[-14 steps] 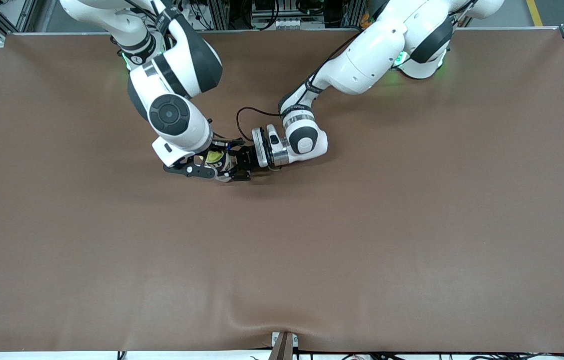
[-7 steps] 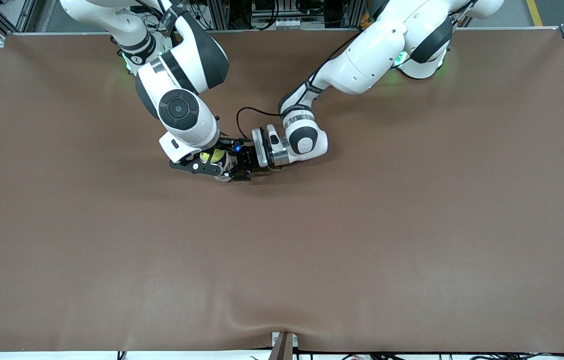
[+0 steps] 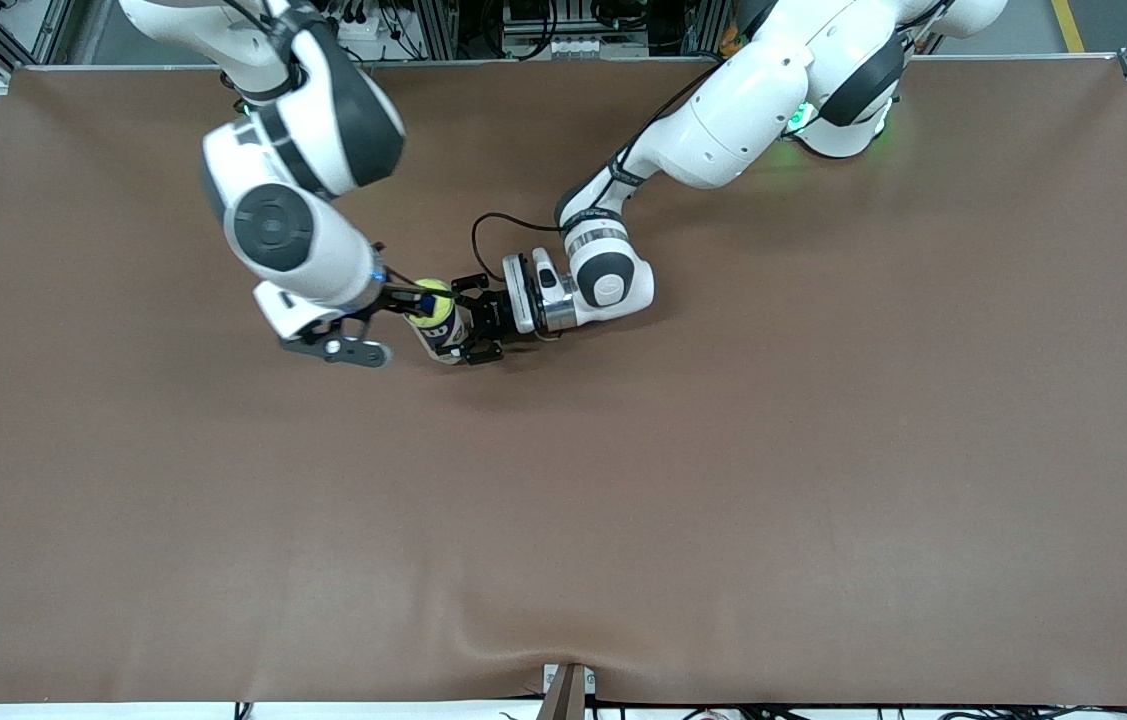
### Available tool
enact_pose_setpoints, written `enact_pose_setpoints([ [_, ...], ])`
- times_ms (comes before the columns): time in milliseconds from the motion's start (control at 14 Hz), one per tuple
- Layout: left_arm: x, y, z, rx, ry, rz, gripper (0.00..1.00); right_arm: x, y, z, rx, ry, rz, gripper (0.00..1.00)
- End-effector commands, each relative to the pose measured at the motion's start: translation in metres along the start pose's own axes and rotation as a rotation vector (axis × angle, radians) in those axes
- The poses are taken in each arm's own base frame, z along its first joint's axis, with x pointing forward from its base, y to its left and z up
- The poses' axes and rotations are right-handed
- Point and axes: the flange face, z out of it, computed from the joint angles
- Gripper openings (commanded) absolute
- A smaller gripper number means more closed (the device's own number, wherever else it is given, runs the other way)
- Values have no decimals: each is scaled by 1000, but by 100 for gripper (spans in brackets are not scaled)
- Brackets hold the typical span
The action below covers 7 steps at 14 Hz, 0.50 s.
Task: Insert tennis ball vertically with right arm
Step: 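Push the ball into the can and open the right gripper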
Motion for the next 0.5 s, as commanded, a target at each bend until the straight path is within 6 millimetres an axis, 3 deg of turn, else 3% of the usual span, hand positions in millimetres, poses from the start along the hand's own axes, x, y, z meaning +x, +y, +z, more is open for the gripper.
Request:
enact_pose_setpoints([
  [0, -2, 9, -2, 44, -9, 245, 100, 7, 33, -20, 25, -4, -41, 100],
  [215, -4, 11, -3, 43, -13, 239, 100, 17, 58, -31, 36, -1, -61, 100],
  [430, -4, 16, -9, 38, -24, 225, 100, 35, 99, -37, 52, 3, -114, 100],
])
